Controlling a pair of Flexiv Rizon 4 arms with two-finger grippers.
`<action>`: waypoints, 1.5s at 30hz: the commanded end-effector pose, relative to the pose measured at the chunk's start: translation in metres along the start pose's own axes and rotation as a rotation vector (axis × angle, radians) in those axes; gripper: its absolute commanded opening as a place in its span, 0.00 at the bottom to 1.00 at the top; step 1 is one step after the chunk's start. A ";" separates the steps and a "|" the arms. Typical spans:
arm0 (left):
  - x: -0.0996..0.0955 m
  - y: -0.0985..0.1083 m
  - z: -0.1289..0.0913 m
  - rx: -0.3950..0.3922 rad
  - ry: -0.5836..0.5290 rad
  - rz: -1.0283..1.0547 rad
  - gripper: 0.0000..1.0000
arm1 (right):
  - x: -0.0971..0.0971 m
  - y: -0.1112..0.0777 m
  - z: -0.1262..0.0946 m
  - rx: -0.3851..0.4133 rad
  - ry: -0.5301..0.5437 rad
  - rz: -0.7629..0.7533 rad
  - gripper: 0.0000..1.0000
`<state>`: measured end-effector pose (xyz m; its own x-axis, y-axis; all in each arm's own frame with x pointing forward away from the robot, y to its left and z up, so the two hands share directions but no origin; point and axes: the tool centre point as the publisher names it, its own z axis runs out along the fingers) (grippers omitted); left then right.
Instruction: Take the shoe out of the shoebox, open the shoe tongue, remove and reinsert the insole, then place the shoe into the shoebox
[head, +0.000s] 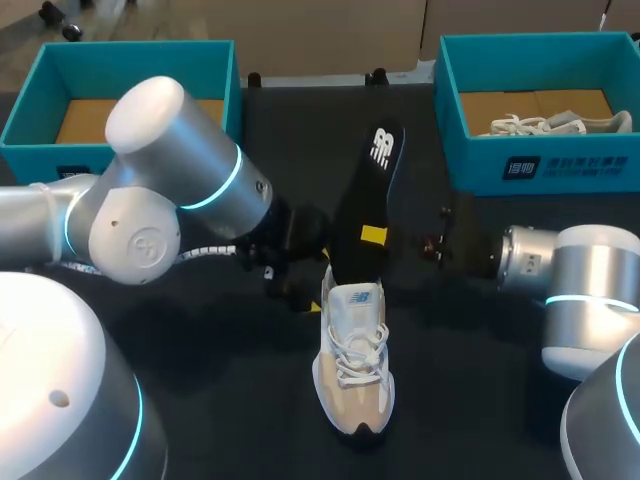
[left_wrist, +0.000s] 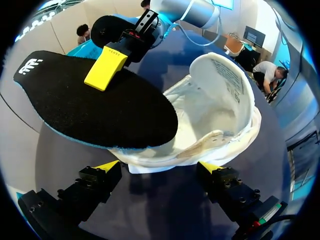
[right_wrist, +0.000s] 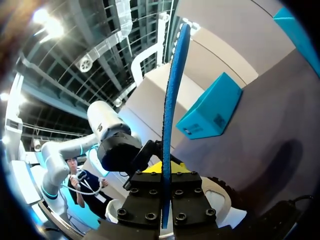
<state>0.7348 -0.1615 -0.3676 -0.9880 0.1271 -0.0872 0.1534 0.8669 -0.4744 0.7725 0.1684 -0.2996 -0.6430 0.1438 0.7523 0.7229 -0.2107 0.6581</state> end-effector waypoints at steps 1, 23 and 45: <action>0.000 -0.001 0.002 -0.003 -0.004 -0.005 1.00 | 0.000 -0.002 0.000 0.002 -0.011 0.004 0.00; 0.002 0.003 0.007 -0.051 -0.001 -0.062 1.00 | -0.007 -0.011 -0.003 0.014 -0.049 0.031 0.00; 0.004 0.006 0.006 -0.056 0.009 -0.068 1.00 | -0.001 -0.032 0.001 0.035 -0.037 0.036 0.00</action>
<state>0.7314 -0.1588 -0.3755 -0.9963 0.0700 -0.0494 0.0845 0.8991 -0.4295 0.7527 0.1739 -0.3206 -0.6058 0.1738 0.7764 0.7540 -0.1860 0.6299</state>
